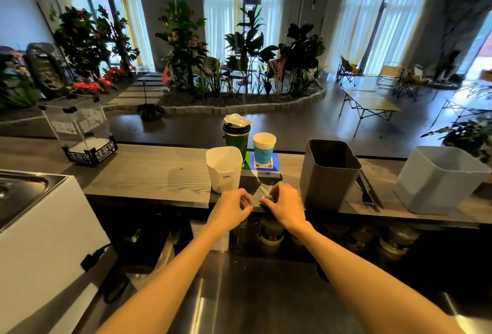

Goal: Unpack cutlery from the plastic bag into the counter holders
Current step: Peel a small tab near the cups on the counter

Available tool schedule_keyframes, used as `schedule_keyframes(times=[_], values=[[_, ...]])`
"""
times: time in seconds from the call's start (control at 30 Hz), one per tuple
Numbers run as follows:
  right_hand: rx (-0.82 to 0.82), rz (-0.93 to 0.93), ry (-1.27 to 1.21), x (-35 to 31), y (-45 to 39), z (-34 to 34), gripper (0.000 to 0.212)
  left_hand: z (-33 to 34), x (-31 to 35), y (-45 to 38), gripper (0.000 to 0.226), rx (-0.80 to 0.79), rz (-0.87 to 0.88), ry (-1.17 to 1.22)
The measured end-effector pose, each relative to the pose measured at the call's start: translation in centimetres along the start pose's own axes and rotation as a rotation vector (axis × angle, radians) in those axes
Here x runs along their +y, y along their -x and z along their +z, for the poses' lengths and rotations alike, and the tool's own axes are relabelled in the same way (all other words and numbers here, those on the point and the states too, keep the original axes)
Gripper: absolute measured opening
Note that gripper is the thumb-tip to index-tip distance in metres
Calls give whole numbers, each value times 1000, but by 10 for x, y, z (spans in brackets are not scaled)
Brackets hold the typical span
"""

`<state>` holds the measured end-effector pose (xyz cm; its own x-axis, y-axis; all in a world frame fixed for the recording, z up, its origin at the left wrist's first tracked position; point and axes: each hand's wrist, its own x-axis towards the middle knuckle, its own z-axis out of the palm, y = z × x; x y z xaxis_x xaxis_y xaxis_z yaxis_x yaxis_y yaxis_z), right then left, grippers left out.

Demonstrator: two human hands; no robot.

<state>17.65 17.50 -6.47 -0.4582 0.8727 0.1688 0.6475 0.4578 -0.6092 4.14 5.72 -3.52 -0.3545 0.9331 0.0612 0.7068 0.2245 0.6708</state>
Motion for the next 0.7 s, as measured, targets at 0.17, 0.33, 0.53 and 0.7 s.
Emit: schedule_keyframes(times=[0.17,0.33,0.53,0.7], values=[[-31,198,-109,-13,-13,8,33,17,5,-22,35,49,-136,154],[-231,247,-32,-14,-34,5,23,28,5,-37,50,80,-312,330],[-248,148,-52,-10,-27,-6,20,36,16,-44,60,107,-369,545],[-284,-13,-74,-7,-15,-34,21,33,23,-39,32,216,-271,692]])
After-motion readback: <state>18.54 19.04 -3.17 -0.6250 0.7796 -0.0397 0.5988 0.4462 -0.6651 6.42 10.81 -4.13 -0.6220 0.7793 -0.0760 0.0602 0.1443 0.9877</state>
